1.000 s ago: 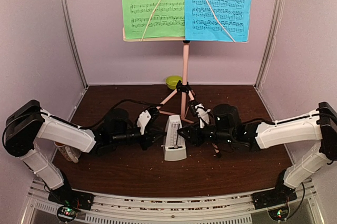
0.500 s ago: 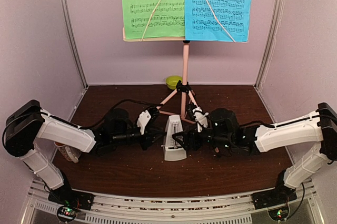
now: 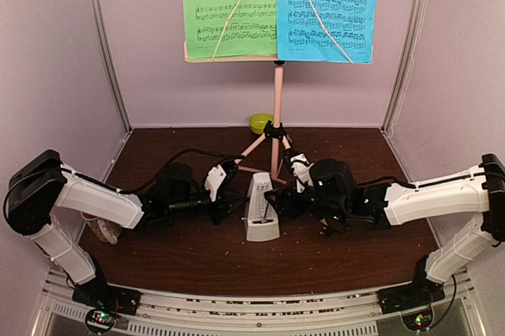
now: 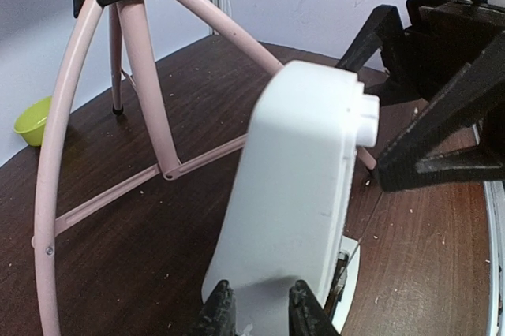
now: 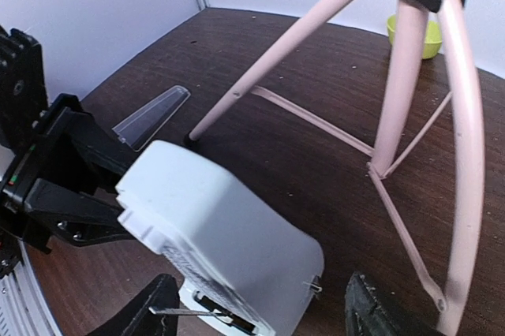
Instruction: Set up the instrument practice props
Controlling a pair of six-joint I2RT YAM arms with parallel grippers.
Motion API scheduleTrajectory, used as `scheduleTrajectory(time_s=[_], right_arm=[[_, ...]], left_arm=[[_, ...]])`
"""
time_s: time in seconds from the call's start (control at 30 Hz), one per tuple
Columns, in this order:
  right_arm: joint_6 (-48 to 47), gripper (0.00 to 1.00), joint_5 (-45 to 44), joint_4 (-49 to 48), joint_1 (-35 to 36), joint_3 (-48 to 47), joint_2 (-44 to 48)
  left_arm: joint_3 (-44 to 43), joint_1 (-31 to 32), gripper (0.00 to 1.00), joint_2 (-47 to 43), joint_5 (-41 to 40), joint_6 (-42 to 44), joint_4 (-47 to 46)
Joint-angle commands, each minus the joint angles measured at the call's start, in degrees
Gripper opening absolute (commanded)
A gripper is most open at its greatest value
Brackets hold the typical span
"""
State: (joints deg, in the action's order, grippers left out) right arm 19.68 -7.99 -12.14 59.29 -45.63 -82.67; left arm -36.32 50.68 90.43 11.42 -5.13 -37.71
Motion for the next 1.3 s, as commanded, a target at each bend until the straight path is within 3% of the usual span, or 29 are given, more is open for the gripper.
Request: scheduleTrajectory(time_s=[0.0, 0.5, 0.67, 0.83, 1.1, 1.27], right_arm=[[-0.35, 0.73, -7.6, 4.47, 0.16, -0.25, 3.68], [-0.84, 0.72, -9.97, 11.53, -5.75, 8.64, 13.48], [-2.92, 0.71, -9.59, 16.51, -6.63, 6.88, 15.33], [-1.56, 0.71, -0.84, 17.14, -13.93, 6.9, 21.31], [-3.49, 0.72, 8.87, 18.0, -23.98, 0.91, 25.11], [-1.84, 0.72, 14.83, 15.69, -30.96, -2.16, 25.99]], left_arm=[[0.34, -0.31, 0.25, -1.46, -0.78, 0.37, -3.64], [1.82, -3.36, 0.25, -4.88, -0.41, -1.11, -2.94], [3.89, -6.73, 0.25, -7.09, 1.39, -3.31, -4.24], [6.51, -11.99, 0.26, -12.6, 2.45, -5.91, -3.98], [4.93, -19.93, 0.26, -23.19, 0.5, -6.8, 7.91], [-1.05, -21.93, 0.28, -27.86, -3.44, -2.8, 19.9]])
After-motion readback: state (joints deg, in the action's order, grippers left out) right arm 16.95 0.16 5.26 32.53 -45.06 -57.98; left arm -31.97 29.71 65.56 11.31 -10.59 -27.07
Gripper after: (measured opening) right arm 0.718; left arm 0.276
